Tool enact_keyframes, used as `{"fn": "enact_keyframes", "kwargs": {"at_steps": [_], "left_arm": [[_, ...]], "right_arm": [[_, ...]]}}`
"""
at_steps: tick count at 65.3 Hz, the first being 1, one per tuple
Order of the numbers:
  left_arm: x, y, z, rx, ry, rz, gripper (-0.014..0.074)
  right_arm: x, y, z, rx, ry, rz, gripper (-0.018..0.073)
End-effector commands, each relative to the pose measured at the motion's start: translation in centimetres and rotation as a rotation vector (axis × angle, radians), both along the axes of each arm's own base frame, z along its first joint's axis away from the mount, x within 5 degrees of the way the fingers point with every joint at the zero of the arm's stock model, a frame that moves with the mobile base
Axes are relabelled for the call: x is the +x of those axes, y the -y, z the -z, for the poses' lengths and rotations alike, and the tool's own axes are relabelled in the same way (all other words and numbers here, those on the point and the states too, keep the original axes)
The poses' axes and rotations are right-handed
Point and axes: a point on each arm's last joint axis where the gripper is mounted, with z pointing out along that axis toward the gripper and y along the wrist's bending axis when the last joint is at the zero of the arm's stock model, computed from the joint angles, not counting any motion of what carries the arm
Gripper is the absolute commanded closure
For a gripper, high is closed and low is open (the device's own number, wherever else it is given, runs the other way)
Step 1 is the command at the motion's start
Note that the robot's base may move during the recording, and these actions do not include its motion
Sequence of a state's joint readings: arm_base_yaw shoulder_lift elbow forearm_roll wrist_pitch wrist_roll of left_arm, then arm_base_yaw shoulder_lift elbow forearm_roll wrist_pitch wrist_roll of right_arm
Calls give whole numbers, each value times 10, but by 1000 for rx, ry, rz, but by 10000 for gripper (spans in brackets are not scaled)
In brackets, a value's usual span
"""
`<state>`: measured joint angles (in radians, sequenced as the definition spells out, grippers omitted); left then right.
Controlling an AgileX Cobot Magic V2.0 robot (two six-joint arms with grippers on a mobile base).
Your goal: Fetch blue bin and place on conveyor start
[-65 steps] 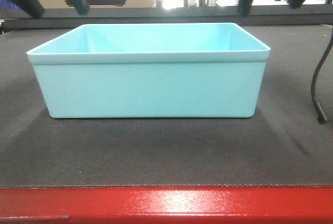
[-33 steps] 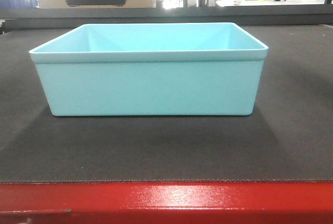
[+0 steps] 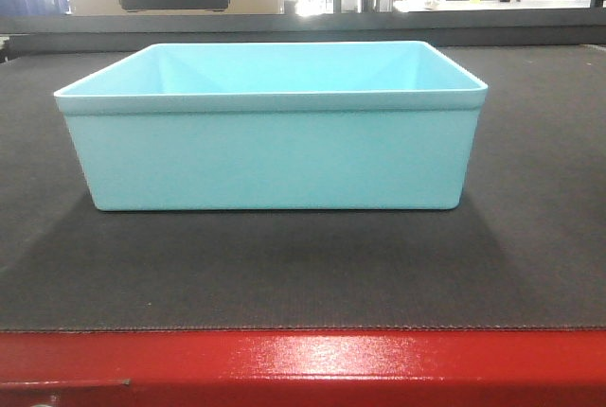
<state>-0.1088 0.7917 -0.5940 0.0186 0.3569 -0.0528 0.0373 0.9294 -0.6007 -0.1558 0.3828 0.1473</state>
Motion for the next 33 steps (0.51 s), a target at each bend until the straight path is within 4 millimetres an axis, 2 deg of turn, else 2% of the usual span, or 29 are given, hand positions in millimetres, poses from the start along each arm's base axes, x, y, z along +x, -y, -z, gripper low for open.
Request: {"fn": "enact_keyframes", "kwargs": {"at_steps": [1, 8, 15, 23, 33], "left_arm": [[-23, -3, -3, -15, 137, -3, 707], [-47, -5, -2, -25, 237, -2, 707], [-70, -8, -2, -35, 329, -2, 707], [-88, -10, -4, -44, 411, -2, 707], [-99, -11, -8, -50, 474, -2, 707]], "right_arm": [[-18, 0, -2, 0, 148, -17, 721], [-41, 0, -2, 4, 252, -25, 721], [-66, 1, -14, 7, 387, -26, 721], [-89, 1, -28, 10, 521, -27, 721], [-104, 2, -37, 12, 622, -30, 721]]}}
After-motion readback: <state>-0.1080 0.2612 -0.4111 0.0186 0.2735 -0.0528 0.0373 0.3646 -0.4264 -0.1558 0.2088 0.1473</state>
